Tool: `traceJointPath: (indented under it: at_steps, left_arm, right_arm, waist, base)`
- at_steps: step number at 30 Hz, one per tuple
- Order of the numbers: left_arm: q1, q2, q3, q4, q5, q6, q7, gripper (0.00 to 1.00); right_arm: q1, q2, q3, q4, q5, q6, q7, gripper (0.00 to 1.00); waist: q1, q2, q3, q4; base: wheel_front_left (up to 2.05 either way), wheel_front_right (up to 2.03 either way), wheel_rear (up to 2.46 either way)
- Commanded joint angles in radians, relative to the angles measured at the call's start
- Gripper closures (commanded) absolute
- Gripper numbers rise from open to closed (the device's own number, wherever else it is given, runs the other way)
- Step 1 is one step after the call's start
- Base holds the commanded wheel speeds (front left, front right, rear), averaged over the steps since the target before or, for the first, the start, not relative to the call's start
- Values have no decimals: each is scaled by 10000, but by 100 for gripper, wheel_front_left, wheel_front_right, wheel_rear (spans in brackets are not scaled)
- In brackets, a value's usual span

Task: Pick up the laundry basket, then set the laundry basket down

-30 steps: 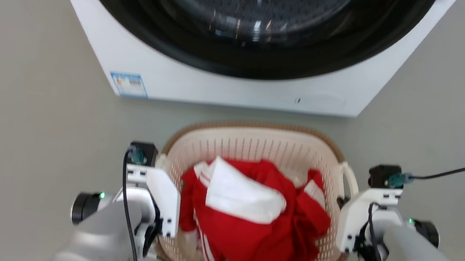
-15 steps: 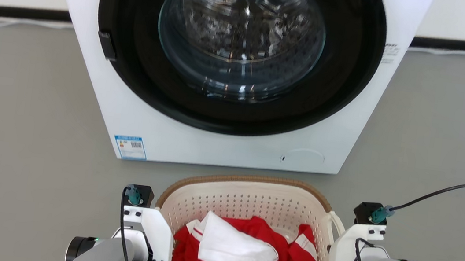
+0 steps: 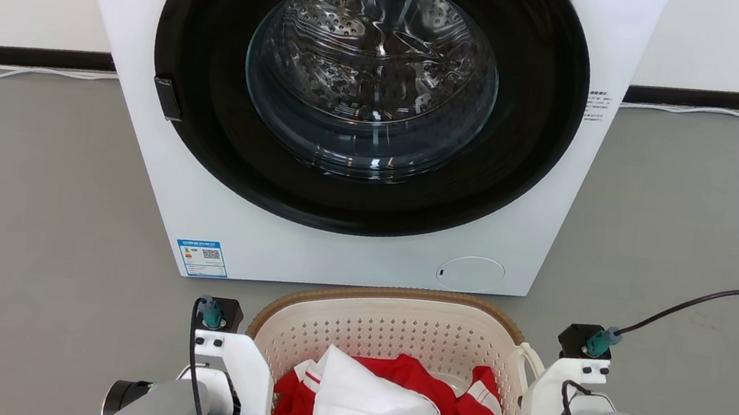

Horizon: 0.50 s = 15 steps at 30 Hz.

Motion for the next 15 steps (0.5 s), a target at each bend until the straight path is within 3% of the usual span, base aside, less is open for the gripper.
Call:
traceJointPath:
  at_steps: [1,15]
  left_arm:
    - [-322,-5,101,-107,-32,-191,-17,100]
    - [-328,-5,46,15,-105,-224,5,100]
  right_arm:
    - [-79,248,65,-198,-155,73,-50,100]
    - [-49,251,47,-198,-106,73,-53,100]
  waist:
    - [0,0,-6,3]
    - [0,0,-6,-73]
  base:
    - [0,0,0]
    - [0,0,0]
